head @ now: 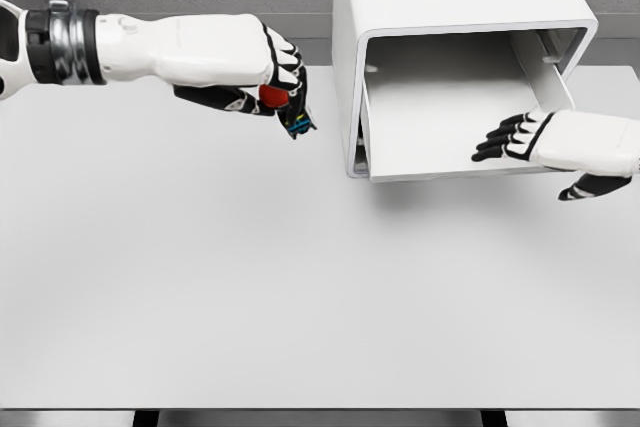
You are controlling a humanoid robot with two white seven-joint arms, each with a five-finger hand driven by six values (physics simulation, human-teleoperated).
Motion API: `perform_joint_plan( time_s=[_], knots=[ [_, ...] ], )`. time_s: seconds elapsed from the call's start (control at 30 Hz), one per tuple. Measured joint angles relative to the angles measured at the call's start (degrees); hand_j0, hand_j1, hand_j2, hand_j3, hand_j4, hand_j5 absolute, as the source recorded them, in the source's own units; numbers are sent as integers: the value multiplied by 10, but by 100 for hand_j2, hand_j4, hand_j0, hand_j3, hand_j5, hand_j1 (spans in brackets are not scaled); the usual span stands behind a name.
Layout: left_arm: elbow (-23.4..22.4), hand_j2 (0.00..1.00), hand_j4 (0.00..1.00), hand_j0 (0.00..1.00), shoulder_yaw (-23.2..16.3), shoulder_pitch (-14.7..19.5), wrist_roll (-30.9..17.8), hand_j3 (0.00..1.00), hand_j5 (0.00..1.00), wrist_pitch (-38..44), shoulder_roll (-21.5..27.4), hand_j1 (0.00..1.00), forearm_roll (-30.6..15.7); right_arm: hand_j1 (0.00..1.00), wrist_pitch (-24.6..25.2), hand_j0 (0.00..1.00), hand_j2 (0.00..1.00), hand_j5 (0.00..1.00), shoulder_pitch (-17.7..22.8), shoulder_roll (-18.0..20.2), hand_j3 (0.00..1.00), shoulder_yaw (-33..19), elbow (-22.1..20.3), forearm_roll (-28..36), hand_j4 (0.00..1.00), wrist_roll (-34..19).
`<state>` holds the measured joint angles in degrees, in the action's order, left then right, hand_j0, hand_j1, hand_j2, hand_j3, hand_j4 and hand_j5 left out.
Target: Slide open multi-storey tabletop storage cabinets and put open load switch and slide close multi-storey tabletop storage cabinets
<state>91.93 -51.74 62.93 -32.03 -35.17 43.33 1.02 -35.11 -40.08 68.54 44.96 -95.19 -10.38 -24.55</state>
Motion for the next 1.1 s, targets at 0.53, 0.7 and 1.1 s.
perform_joint_plan(
  time_s=[0.53,0.7,1.1],
  knots=[
    [3,42,42,42,-16,6,0,42,42,0,-6,42,0,100,1,100,100,100,-16,-16,100,5,20,-22,100,2],
    [3,42,42,42,-16,7,0,42,42,0,-6,42,0,100,0,100,100,100,-21,121,100,-19,-4,81,100,114],
    [0,42,42,42,-31,40,0,42,42,0,-31,42,1,100,1,100,100,100,1,66,100,-17,-19,110,100,119]
  ],
)
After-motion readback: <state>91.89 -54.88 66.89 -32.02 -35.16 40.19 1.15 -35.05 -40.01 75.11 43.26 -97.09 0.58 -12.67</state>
